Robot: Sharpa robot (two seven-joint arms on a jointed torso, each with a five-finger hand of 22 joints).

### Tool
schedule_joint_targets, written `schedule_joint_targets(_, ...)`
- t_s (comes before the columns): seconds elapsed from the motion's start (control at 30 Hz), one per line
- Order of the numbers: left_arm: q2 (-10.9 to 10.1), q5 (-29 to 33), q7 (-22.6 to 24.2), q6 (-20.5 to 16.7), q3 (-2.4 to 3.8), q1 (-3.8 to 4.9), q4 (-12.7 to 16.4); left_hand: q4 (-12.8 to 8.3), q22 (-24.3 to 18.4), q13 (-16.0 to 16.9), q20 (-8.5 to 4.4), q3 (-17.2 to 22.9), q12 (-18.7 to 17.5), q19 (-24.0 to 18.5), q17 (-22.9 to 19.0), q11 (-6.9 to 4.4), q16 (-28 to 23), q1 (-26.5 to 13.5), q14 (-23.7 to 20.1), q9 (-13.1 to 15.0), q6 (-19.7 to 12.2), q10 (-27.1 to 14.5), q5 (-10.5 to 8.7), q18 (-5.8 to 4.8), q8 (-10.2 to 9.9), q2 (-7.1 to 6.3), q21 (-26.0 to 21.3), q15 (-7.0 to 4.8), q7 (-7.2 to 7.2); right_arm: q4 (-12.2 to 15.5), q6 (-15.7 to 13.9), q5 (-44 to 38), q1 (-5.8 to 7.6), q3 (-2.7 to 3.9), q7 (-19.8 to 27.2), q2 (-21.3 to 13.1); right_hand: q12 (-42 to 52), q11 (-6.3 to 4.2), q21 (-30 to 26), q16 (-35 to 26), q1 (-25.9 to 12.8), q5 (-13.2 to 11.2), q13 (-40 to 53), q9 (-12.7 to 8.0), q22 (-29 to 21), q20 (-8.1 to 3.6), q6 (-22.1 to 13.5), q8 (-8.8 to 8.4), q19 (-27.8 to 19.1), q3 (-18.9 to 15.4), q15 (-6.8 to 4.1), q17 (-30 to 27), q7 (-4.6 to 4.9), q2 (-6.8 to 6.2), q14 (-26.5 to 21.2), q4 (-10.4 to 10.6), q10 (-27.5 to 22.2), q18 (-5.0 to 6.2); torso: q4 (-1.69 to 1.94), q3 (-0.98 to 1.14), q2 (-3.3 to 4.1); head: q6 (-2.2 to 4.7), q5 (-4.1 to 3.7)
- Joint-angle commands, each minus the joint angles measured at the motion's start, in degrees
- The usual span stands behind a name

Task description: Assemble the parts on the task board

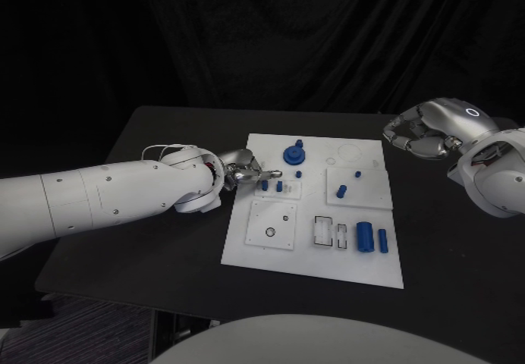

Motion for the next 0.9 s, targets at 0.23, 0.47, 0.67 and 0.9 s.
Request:
schedule_joint_targets(0.23,0.04,-0.03,0.69,-0.29,0.03,-0.13,0.06,0.04,10.19,15.07,-0.21,-0.99,0.15,0.42,15.09,-0.50,0.15,0.86,6.16,0.89,-0.28,5.98,0.89,-0.21,1.12,0.62,0.57,-0.26,-0.19,-0.02,0.13,-0.16,-0.16,0.05,-0.95,-0.03,0.16,-0.30,-0.25,-0.25,0.57,0.30,15.06,-0.05,13.69,-0.15,0.20,-0.33,4.12,0.31,-0.34,9.76,-0.03,-0.21,4.87,-0.08,6.07,0.15,-0.03,0.02,-0.02,-0.01,0.06)
schedule_joint_targets(0.47,0.04,-0.03,0.74,-0.08,0.03,-0.13,0.05,0.05,10.16,15.07,-0.50,-3.02,0.15,0.39,15.09,-0.83,0.15,2.95,6.16,4.67,-1.37,5.98,6.74,-0.20,4.46,2.35,0.61,-0.55,-0.57,-0.02,0.23,-0.16,-0.18,0.05,-0.96,-0.05,0.16,-0.32,-0.22,-0.22,0.56,0.31,15.06,-0.06,13.70,-0.17,0.19,-0.34,4.14,0.41,-0.36,9.82,-0.04,-0.17,4.88,-0.12,6.07,0.14,-0.01,0.02,-0.03,-0.01,0.10)
schedule_joint_targets(0.67,0.05,-0.03,0.77,-0.11,0.03,-0.13,-0.01,0.04,10.17,15.07,-0.64,-3.65,0.15,0.37,15.09,-0.97,0.15,5.49,6.16,5.32,-2.41,5.98,12.91,-0.20,5.62,3.67,0.66,-0.66,-0.75,-0.01,0.30,-0.16,-0.21,0.05,-0.97,-0.09,0.16,-0.32,-0.25,-0.24,0.58,0.34,15.06,-0.06,13.69,-0.17,0.20,-0.33,4.12,0.45,-0.36,9.77,-0.05,-0.16,4.87,-0.15,6.07,0.15,0.02,0.03,-0.06,-0.01,0.13)
schedule_joint_targets(0.9,-0.04,-0.03,0.31,0.51,0.03,-0.13,-0.01,-0.11,10.14,15.07,-0.91,-0.86,0.15,0.29,15.09,-1.34,0.15,12.92,6.16,5.16,-3.98,5.98,24.11,-0.18,6.27,3.52,0.64,-0.98,-1.18,0.06,0.29,-0.16,-0.22,0.05,-0.99,-0.17,0.16,-0.32,-0.19,-0.25,0.60,0.37,15.06,-0.06,13.71,-0.18,0.21,-0.33,4.15,0.49,-0.37,9.76,-0.06,-0.15,4.87,-0.18,6.07,0.13,0.00,0.02,-0.01,-0.01,0.26)
